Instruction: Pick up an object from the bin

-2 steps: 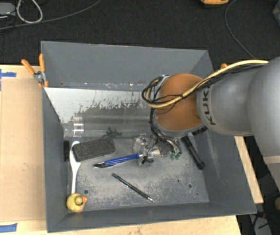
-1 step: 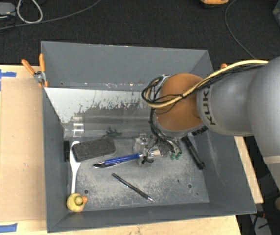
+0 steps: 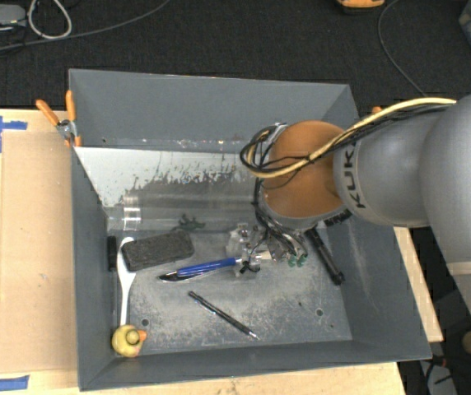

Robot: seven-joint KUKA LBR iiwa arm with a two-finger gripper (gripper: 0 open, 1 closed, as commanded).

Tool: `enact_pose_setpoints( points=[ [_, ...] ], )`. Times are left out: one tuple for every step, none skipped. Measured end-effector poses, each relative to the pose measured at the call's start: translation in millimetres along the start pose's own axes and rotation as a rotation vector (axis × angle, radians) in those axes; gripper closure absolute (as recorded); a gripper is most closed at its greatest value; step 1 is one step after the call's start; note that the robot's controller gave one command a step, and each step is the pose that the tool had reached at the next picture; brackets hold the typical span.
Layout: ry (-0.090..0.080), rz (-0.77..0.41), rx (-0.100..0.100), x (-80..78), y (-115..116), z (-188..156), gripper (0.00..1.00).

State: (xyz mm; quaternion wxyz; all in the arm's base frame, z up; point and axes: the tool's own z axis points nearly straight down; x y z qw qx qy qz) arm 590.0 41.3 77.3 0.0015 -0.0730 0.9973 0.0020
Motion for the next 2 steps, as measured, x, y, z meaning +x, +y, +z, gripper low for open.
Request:
enact_pose_setpoints(
  points=[
    [0.008,0.002,-0.001,2.2,0.5,-20.8,1.0],
    [-0.001,0.003,0.0,-0.2,0.7,-49.3,1.0]
  ],
)
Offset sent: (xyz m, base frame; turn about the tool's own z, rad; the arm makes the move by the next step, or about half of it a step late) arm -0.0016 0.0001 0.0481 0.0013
